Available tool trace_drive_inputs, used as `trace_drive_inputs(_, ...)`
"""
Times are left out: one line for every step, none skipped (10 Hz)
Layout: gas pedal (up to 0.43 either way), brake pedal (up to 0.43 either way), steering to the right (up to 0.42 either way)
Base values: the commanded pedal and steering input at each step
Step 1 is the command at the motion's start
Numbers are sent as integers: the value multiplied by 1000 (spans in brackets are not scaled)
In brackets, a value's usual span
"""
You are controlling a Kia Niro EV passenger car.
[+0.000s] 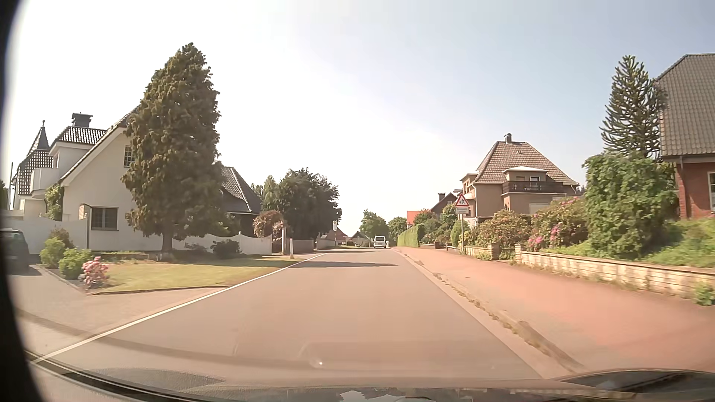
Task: Follow the waypoints while adhering to traffic rules and regulations
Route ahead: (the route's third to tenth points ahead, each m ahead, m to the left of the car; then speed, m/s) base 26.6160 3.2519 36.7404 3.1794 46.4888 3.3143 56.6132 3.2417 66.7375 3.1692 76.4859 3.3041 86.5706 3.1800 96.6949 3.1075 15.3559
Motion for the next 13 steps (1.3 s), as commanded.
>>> trace_drive_inputs(177, 0, 1)
trace_drive_inputs(177, 0, 1)
trace_drive_inputs(177, 0, 1)
trace_drive_inputs(177, 0, 1)
trace_drive_inputs(189, 0, 1)
trace_drive_inputs(189, 0, 0)
trace_drive_inputs(189, 0, 1)
trace_drive_inputs(189, 0, 1)
trace_drive_inputs(189, 0, 1)
trace_drive_inputs(189, 0, 1)
trace_drive_inputs(189, 0, 1)
trace_drive_inputs(197, 0, 0)
trace_drive_inputs(197, 0, -6)
